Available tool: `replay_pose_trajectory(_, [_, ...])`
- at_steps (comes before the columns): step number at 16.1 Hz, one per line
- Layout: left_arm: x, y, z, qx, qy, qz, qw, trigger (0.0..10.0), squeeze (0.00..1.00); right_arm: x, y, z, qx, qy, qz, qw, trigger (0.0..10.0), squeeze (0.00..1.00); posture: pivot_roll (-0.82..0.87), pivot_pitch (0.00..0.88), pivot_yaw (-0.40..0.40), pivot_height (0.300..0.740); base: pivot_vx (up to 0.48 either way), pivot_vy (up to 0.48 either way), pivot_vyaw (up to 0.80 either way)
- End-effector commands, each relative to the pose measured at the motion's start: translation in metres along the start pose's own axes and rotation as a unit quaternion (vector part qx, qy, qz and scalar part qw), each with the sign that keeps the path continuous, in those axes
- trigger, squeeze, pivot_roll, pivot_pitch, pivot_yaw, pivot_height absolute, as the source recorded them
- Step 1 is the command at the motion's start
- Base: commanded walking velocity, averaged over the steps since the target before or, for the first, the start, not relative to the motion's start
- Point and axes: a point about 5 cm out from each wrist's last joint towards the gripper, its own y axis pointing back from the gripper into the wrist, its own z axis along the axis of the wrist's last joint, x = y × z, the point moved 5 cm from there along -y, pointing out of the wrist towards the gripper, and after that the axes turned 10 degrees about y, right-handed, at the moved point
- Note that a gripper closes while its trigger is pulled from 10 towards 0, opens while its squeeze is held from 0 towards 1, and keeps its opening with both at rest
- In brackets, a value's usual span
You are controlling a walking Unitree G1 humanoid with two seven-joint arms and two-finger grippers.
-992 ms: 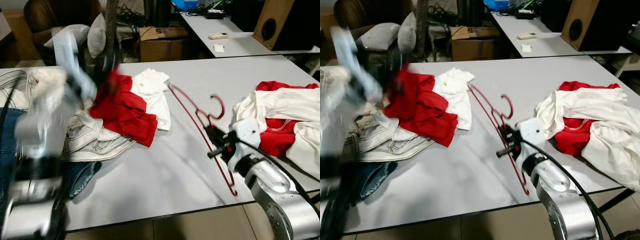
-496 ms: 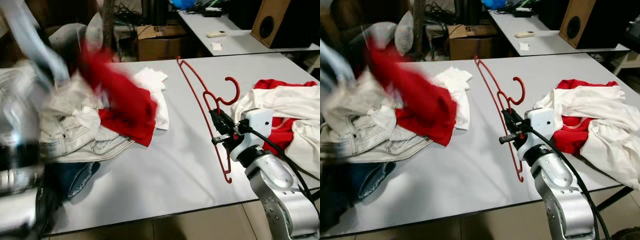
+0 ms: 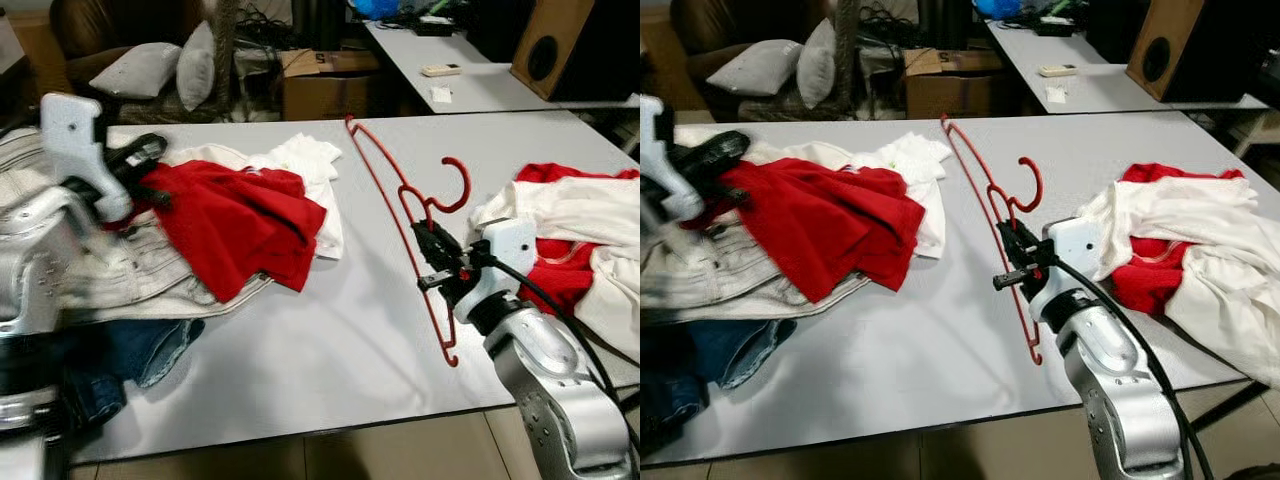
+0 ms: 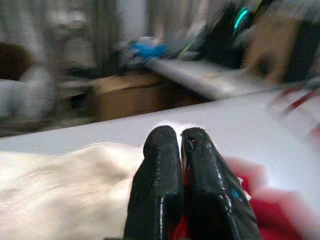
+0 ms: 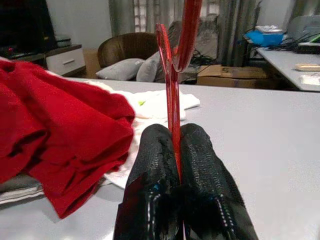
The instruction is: Hang hanger
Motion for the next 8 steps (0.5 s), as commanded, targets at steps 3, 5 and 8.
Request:
replay_pose_trajectory(3, [-0.054, -0.03, 0.063, -0.09, 0.018, -0.112, 0.989, 0.0, 0.0, 0.002, -0.007, 0.018, -0.041, -0.014, 0.004, 0.999, 10.0, 0.0, 0.1, 0.0, -0.005, 0.74, 0.0, 0.0, 0.0])
replay_pose_trajectory(5, [-0.076, -0.048, 0.078, -0.092, -0.009, -0.154, 0.984, 0.0, 0.0, 0.001, -0.005, 0.02, -0.049, -0.017, -0.007, 0.999, 10.0, 0.0, 0.09, 0.0, 0.025, 0.74, 0.0, 0.0, 0.0])
replay_pose_trajectory(8, [-0.099, -0.055, 0.091, -0.103, -0.012, -0.201, 0.974, 0.0, 0.0, -0.003, 0.0, 0.021, -0.054, -0.025, -0.028, 0.998, 10.0, 0.0, 0.07, 0.0, 0.05, 0.74, 0.0, 0.0, 0.0])
